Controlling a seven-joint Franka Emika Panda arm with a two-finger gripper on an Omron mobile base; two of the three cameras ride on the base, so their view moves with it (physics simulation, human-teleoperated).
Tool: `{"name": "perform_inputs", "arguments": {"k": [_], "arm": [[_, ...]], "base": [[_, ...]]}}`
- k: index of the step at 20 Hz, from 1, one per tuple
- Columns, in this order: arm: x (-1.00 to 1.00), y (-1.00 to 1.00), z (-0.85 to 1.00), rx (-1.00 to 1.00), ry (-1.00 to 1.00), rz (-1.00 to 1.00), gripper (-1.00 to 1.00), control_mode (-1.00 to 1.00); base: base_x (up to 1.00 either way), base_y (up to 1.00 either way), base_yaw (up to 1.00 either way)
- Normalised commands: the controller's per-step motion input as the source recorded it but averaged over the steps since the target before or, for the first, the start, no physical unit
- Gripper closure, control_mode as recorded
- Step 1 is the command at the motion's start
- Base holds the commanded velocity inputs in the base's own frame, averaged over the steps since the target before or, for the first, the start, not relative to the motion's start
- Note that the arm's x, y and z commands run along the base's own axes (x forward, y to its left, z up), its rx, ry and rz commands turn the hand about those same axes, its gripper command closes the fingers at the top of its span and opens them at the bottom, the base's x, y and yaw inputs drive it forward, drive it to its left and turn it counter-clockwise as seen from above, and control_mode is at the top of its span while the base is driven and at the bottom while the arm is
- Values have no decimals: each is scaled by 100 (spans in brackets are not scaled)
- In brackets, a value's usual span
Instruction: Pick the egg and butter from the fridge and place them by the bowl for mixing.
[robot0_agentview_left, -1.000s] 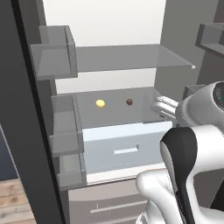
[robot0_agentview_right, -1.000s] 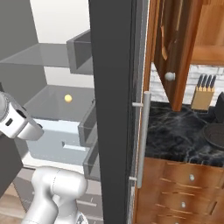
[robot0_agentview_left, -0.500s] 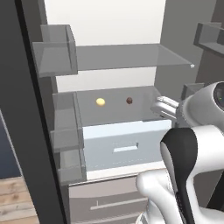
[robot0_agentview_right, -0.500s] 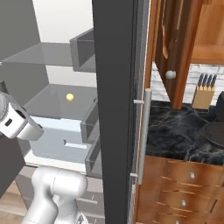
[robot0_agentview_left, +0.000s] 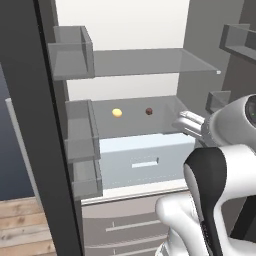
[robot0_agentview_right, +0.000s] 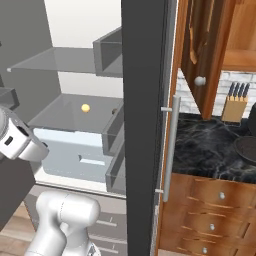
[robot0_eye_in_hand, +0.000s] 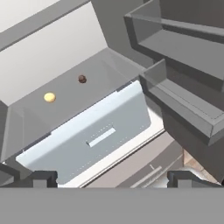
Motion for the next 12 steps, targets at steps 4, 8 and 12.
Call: {"name": "perform_inputs", "arguments": {"k": [4,8,12], "arm": [[0,17,0,-10,11,19,-100,-100],[1,21,0,-11,18,26,-100,-100],[5,7,0,-2,6,27,-100,-100]], "base": [[0,0,0],[0,0,0],[0,0,0]]}}
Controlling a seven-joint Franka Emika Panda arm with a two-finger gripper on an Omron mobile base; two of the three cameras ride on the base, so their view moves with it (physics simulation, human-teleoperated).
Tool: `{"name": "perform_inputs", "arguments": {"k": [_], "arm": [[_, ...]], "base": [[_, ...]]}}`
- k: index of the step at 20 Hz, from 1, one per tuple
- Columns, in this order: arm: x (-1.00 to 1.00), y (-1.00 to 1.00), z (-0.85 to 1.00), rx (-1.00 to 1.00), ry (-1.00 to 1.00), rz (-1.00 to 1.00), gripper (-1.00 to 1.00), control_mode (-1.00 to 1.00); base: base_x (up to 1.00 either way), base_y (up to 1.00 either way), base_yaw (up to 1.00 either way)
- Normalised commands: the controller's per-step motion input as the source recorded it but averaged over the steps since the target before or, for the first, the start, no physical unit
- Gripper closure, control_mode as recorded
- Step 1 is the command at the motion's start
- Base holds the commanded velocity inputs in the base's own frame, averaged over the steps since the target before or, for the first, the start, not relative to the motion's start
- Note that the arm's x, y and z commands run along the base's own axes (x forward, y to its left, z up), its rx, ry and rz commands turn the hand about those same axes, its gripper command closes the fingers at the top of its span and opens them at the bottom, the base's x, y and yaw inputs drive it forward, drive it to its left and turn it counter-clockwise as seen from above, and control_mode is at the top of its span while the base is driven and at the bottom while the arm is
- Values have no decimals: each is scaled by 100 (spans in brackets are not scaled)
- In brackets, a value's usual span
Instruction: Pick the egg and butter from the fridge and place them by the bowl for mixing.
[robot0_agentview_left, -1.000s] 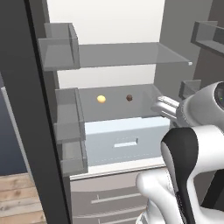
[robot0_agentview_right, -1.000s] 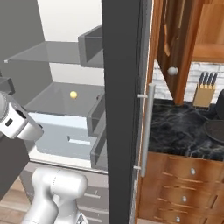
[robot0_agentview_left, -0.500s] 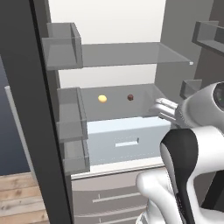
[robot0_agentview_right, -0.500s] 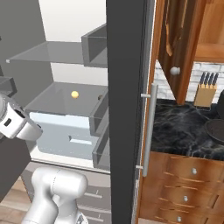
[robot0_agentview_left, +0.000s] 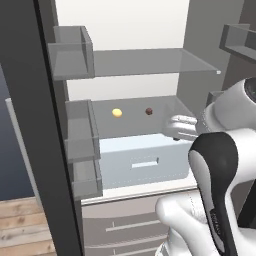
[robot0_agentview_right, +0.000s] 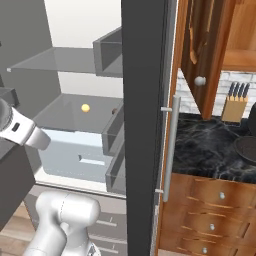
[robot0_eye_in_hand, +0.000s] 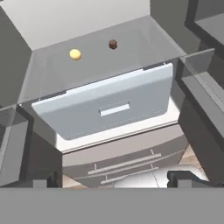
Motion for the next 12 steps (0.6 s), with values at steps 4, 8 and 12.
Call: {"name": "perform_inputs", "arguments": {"k": [4,8,12], "arm": [[5,2,0,-2,0,27,-100,-100],[54,24,-1,-13,-1,4,-100,-100],[87,5,-10,-1,0,0,-100,-100]], "base": [[0,0,0],[0,0,0],[0,0,0]]}}
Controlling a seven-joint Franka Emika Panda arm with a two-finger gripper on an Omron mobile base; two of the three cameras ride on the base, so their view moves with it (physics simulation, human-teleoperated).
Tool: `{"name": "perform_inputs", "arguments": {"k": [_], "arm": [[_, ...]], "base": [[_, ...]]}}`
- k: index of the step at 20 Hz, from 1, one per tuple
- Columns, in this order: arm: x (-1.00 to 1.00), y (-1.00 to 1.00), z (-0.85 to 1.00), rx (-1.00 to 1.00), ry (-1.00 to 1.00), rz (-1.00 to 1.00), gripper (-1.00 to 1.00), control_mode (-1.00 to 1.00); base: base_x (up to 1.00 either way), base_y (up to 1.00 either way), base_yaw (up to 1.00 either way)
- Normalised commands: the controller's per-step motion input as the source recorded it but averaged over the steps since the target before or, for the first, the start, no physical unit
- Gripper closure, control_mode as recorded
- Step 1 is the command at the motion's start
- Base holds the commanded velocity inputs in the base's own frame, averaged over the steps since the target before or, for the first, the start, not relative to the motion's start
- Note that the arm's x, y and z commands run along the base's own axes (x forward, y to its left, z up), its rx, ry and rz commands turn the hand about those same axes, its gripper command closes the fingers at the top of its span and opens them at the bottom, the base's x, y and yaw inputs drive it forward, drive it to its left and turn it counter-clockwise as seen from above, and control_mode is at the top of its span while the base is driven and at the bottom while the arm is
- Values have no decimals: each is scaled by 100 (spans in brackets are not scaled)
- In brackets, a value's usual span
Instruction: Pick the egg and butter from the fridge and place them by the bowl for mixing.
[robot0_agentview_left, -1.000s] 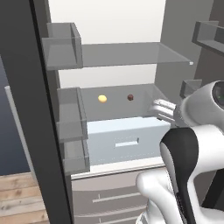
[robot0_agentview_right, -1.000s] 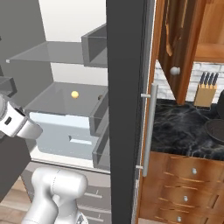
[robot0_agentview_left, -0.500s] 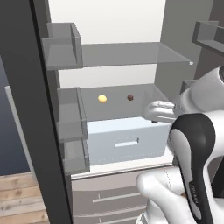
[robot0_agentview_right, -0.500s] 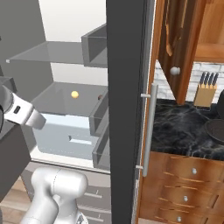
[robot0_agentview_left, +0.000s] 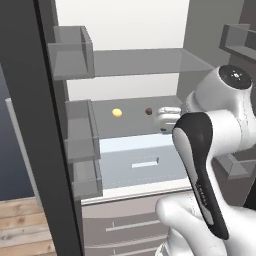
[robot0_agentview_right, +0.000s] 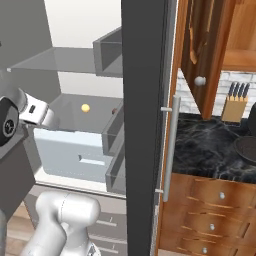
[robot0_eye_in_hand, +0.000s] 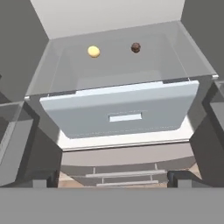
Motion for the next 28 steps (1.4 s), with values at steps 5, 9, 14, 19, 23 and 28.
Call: {"name": "perform_inputs", "arguments": {"k": [5,9,14,19,23,28], "arm": [[77,0,-36,0,0,0,-100,-100],[66,5,-40,0,-1,0,-100,-100],[79,49,-28,0,-9,0,-100,-100],[61,27,-22,-3,-5,0,-100,-100],[64,0,0,0,8,0,-100,-100],[77,0,-2,0,14,0,-100,-100]], "base": [[0,0,0],[0,0,0],[0,0,0],[0,0,0],[0,0,0],[0,0,0]]}}
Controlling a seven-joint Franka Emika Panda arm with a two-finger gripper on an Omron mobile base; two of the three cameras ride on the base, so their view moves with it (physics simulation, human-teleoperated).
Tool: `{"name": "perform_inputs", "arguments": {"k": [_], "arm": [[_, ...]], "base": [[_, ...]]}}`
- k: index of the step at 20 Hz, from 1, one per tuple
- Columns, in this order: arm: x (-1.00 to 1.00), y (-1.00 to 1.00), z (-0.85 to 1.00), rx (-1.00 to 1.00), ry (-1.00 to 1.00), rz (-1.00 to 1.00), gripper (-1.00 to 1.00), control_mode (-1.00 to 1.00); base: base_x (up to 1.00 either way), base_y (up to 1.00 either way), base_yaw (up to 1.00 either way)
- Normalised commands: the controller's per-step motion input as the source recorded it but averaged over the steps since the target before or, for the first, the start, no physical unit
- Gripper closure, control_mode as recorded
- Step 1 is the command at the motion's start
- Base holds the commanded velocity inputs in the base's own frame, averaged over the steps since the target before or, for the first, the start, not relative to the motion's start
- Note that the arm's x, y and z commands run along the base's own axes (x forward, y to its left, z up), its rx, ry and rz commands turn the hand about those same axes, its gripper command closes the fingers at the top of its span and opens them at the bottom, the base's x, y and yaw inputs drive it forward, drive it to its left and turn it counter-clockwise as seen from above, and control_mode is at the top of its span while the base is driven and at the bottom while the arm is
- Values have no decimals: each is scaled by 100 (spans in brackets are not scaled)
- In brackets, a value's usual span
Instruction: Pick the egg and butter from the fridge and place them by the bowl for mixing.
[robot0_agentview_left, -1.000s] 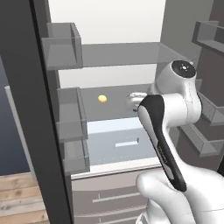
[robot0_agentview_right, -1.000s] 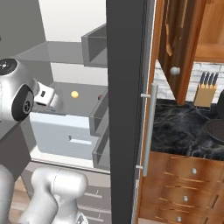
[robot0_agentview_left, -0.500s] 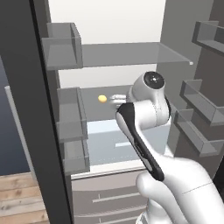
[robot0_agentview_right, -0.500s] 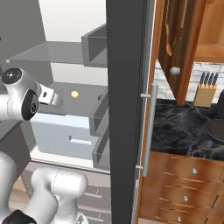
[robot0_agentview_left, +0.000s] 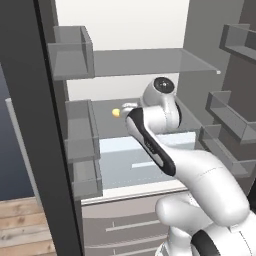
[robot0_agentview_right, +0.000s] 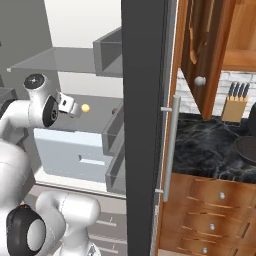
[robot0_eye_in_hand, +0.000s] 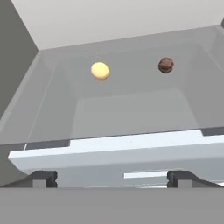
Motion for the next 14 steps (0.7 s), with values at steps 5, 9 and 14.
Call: {"name": "perform_inputs", "arguments": {"k": [5,9,14], "arm": [[57,0,-14,0,1,3,-100,-100],[16,0,-13,0,0,0,-100,-100],[25,4,-31,-1,0,0,-100,-100]], "base": [[0,0,0],[0,0,0],[0,0,0]]}}
